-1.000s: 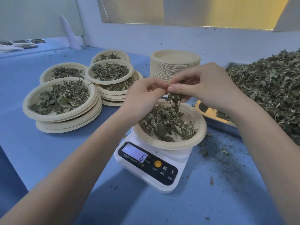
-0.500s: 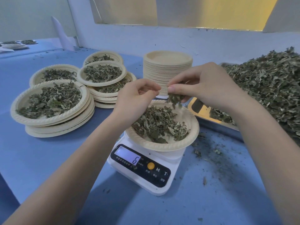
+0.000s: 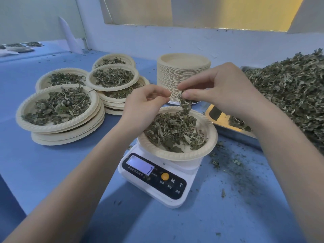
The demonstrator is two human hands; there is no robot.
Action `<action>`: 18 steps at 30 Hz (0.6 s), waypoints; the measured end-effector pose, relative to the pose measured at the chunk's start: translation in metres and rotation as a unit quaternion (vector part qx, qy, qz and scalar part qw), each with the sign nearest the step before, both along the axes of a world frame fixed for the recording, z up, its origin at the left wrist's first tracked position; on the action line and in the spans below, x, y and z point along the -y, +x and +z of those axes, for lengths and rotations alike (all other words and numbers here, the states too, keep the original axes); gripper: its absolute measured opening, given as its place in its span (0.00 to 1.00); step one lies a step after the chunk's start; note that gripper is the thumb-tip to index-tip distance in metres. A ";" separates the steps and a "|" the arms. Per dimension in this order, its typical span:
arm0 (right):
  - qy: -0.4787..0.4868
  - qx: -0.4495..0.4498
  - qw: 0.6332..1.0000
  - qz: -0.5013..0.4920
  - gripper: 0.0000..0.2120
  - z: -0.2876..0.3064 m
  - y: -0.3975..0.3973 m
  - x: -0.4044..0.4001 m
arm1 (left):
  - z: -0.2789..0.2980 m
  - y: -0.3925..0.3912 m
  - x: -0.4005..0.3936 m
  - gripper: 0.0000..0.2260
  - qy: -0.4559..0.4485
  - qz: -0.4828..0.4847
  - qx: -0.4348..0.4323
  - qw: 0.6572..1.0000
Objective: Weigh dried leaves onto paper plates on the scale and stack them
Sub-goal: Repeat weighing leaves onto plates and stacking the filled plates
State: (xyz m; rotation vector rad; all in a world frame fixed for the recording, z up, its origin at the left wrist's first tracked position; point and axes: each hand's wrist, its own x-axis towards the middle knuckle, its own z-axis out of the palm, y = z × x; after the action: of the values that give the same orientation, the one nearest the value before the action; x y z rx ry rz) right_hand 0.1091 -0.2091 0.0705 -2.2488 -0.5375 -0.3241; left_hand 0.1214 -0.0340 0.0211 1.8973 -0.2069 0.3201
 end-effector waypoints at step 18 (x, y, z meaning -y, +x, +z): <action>0.033 0.052 0.997 -0.043 0.08 0.011 0.004 0.025 | 0.020 0.002 0.033 0.07 0.036 -0.045 0.017 0.998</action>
State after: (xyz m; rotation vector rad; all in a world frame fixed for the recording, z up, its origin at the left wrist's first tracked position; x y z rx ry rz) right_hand 0.1128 -0.2336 0.0817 -2.2029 -0.4782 -0.4968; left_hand 0.1239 -0.0674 0.0413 1.9487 -0.3304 0.2868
